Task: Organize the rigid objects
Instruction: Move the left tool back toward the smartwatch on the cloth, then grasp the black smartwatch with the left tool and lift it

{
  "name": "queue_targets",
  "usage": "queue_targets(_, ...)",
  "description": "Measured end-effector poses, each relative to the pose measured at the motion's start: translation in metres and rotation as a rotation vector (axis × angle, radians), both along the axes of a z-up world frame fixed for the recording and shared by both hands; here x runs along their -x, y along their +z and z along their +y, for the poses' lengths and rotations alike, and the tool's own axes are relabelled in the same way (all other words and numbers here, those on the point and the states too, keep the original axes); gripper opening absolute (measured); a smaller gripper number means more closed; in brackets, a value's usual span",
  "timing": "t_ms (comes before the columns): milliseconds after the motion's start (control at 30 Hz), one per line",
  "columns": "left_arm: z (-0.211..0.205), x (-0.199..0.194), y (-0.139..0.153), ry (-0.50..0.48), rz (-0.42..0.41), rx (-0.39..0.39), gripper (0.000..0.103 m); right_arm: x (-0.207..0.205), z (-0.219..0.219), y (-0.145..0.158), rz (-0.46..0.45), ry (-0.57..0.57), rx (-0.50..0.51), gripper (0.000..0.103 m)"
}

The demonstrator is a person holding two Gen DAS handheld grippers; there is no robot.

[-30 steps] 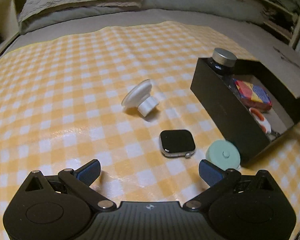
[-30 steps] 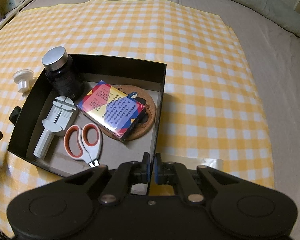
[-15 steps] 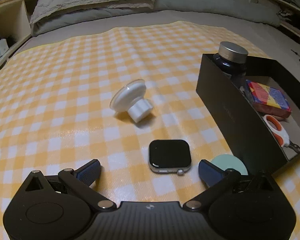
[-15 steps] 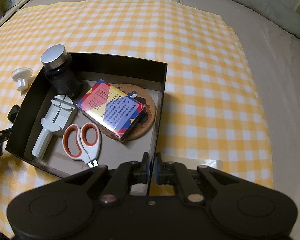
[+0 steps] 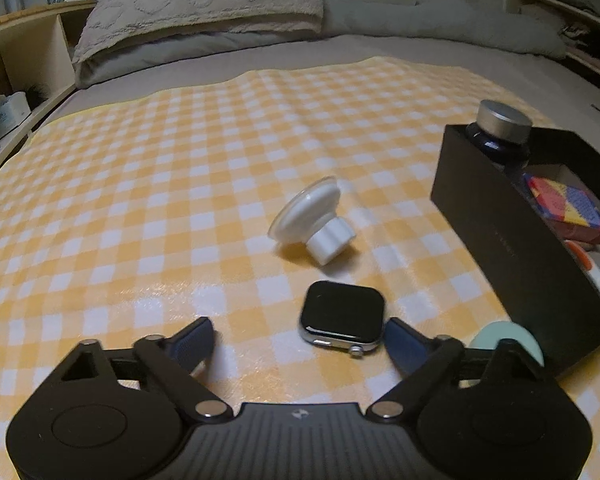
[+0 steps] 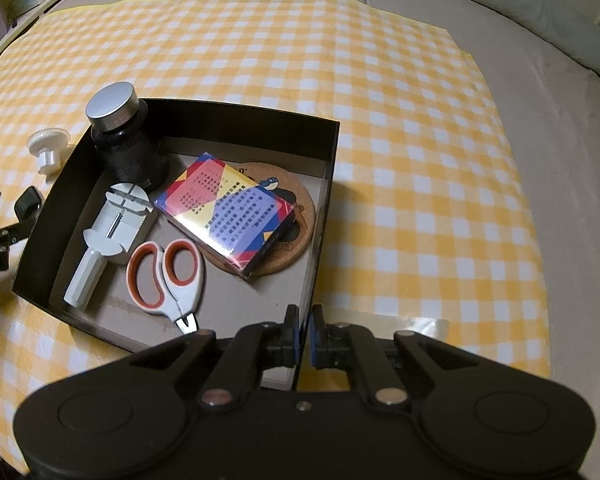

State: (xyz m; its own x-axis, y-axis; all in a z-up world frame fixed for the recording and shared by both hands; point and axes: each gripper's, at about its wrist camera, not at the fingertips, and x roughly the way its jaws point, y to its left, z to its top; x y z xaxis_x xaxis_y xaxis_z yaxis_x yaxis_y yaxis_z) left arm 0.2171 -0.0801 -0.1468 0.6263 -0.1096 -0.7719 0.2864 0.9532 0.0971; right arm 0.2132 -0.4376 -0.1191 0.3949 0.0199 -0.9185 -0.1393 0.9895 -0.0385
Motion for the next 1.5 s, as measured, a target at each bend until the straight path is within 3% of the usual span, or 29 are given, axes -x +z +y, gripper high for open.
queue_targets(133, -0.002, 0.002, 0.004, -0.02, -0.008, 0.025, 0.075, 0.001, 0.001, 0.0, -0.001, 0.002, 0.004, 0.006)
queue_targets(333, -0.018, 0.003, 0.002, -0.119, -0.035, 0.002, 0.048, 0.001, 0.001, -0.001, -0.001, 0.006, 0.005, 0.006)
queue_targets(533, -0.012, -0.001, 0.003, -0.108, 0.006, 0.054, 0.048, 0.001, 0.001, 0.0, -0.001, 0.004, 0.007, 0.006)
queue_targets(767, -0.002, 0.003, 0.011, -0.079, -0.028, 0.068, 0.048, 0.0, 0.001, -0.001, 0.001, 0.006, 0.009, 0.006)
queue_targets(867, -0.008, 0.008, 0.026, -0.123, -0.087, 0.072, 0.048, -0.001, 0.001, -0.001, 0.004, 0.008, 0.014, 0.006)
queue_targets(1100, -0.04, 0.024, 0.065, -0.252, -0.119, 0.182, 0.048, -0.002, 0.002, -0.001, 0.002, 0.01, 0.012, 0.006)
queue_targets(1500, -0.111, 0.04, 0.07, -0.421, -0.021, 0.253, 0.048, -0.001, -0.004, 0.001, 0.001, 0.018, 0.0, 0.006)
